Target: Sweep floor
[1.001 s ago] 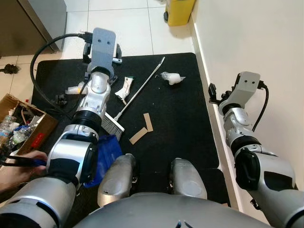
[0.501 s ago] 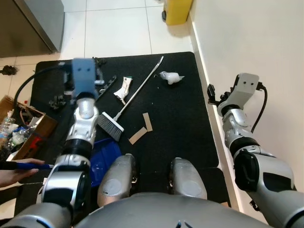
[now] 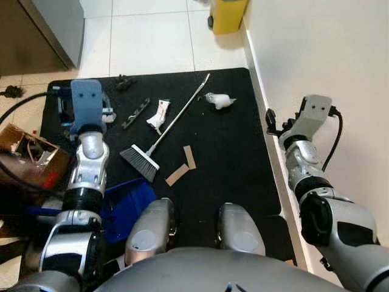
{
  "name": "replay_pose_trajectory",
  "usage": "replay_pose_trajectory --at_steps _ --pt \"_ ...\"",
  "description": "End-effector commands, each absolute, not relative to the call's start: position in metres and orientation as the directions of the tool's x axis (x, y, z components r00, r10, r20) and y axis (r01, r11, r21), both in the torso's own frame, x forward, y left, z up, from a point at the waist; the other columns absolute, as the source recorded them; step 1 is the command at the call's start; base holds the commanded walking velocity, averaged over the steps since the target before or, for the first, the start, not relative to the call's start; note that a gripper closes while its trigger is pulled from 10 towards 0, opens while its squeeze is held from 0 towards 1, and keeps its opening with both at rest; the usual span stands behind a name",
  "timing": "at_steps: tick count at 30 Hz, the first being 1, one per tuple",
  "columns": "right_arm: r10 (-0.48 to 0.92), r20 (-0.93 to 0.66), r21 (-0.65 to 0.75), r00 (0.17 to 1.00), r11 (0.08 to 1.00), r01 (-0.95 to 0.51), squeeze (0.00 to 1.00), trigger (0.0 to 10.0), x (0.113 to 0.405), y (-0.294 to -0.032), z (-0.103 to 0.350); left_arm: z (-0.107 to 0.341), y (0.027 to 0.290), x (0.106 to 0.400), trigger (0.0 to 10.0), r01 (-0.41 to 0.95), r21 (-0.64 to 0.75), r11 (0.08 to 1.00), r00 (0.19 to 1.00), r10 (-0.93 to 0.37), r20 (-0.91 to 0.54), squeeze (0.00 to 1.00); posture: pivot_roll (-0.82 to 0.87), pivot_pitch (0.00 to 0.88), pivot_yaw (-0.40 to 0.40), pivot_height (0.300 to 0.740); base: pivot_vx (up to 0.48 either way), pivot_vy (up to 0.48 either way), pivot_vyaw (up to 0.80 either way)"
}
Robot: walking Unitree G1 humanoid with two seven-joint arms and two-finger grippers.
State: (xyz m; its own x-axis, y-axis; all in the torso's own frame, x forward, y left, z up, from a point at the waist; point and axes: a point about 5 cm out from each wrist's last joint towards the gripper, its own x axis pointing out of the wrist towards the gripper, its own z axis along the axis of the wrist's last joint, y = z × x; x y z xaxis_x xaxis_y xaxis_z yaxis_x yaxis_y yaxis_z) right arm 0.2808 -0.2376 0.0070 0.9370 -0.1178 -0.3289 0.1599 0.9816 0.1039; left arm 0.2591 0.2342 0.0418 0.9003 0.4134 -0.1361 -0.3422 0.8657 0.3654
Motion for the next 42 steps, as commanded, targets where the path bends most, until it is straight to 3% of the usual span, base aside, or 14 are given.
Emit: replay_pose_trajectory --at_steps 1,21,22,27,36,42 --pt "-0.123 -0.337 0.105 0.934 0.980 0.167 0.00 10.0 0.277 -0.238 0.004 0.032 0.243 0.246 10.0 -0.371 0.381 0.847 0.874 0.457 -0.164 0.00 0.08 0.000 0.019 0.740 0.000 0.000 0.00" --pt "-0.117 -0.337 0.110 0.934 0.981 0.162 0.00 10.0 0.274 -0.237 0.001 0.006 0.272 0.182 10.0 -0.395 0.503 0.768 0.782 0.569 -0.254 0.00 0.09 0.000 0.033 0.740 0.000 0.000 0.00" --pt "-0.116 -0.335 0.111 0.935 0.981 0.162 0.00 10.0 0.273 -0.237 0.001 -0.001 0.277 0.168 10.0 -0.444 0.494 0.748 0.716 0.627 -0.306 0.00 0.09 0.000 0.031 0.740 0.000 0.000 0.00" --pt "-0.113 -0.332 0.113 0.936 0.981 0.159 0.00 10.0 0.273 -0.238 0.001 -0.013 0.281 0.154 10.0 -0.511 0.461 0.725 0.619 0.683 -0.388 0.00 0.10 0.000 0.020 0.740 0.000 0.000 0.00" --pt "-0.110 -0.333 0.113 0.936 0.981 0.155 0.00 10.0 0.272 -0.237 0.001 -0.040 0.270 0.149 10.0 -0.497 0.281 0.821 0.593 0.558 -0.581 0.00 0.10 0.000 0.025 0.740 0.000 0.000 0.00" --pt "-0.112 -0.330 0.113 0.937 0.981 0.157 0.00 10.0 0.272 -0.238 0.001 -0.057 0.267 0.119 10.0 -0.509 0.254 0.822 0.532 0.533 -0.657 0.00 0.10 0.000 0.024 0.740 0.000 0.000 0.00"
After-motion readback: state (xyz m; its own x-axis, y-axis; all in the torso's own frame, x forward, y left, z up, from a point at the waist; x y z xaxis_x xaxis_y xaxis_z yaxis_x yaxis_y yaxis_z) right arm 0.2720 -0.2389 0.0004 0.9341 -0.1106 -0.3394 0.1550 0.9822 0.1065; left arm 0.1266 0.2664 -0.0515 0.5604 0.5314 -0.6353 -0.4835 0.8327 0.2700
